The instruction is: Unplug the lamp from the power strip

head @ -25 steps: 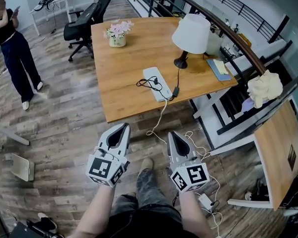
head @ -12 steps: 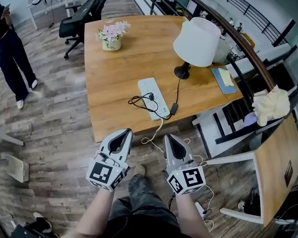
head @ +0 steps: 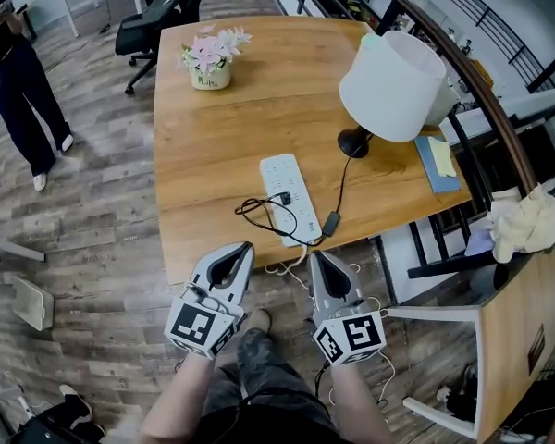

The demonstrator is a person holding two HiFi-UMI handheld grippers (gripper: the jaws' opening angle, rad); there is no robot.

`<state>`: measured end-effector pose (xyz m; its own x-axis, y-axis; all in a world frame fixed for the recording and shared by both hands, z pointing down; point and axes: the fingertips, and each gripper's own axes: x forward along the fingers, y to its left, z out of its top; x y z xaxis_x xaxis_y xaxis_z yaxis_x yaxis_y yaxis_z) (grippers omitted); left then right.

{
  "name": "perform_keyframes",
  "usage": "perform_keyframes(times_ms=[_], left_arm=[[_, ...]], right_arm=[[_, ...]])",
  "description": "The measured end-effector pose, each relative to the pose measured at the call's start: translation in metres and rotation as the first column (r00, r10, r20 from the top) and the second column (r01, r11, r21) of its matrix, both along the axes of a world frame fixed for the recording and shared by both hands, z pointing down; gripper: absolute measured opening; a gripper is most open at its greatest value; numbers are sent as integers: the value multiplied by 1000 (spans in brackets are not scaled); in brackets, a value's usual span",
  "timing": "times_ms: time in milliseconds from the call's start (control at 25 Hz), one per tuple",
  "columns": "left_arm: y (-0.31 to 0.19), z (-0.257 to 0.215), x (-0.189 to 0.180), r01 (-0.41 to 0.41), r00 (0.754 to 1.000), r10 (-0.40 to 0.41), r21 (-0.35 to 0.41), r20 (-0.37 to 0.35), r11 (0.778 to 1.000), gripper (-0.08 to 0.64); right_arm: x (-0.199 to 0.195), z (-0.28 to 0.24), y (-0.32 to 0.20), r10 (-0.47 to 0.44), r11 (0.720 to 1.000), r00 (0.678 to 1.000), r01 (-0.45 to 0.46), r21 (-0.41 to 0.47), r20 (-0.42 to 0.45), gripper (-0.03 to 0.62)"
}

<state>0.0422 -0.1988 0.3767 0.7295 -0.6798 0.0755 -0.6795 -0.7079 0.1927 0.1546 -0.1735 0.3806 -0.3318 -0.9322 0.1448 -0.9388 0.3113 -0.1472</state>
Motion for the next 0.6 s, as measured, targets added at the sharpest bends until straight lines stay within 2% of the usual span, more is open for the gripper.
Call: perform_keyframes(times_ms=[280,600], left_arm=[[-21,16,18,-4,1000,4,-10,18,1000,-3],[-30,33,19,26,999,-25,-39,30,999,-3]], right_arm=[[13,19,-30,-28,999,1000,28,-35,-14,8],[17,35,-46,-59,996,998,57,-72,-19,8]])
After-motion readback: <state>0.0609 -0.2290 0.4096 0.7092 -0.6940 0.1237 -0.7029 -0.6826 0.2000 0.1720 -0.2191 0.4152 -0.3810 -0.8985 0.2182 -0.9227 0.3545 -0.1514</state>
